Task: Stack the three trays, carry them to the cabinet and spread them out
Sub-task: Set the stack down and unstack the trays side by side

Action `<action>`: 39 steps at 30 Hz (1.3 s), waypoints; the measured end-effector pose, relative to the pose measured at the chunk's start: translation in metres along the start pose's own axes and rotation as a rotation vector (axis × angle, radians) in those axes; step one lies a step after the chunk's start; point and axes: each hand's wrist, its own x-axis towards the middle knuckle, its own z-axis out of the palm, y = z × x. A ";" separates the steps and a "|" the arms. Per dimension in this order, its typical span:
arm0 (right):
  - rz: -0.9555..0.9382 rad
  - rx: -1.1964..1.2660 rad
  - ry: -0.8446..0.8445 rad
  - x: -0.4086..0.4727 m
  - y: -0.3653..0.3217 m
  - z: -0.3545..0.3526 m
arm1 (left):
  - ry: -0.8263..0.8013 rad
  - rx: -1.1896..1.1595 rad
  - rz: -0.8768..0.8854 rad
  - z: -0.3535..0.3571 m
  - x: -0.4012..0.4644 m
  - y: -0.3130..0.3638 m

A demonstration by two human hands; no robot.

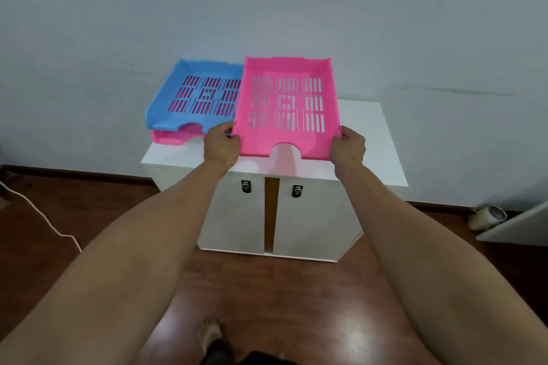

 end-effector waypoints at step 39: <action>0.131 -0.070 -0.028 0.071 0.062 0.083 | 0.142 0.133 -0.405 0.050 0.070 -0.084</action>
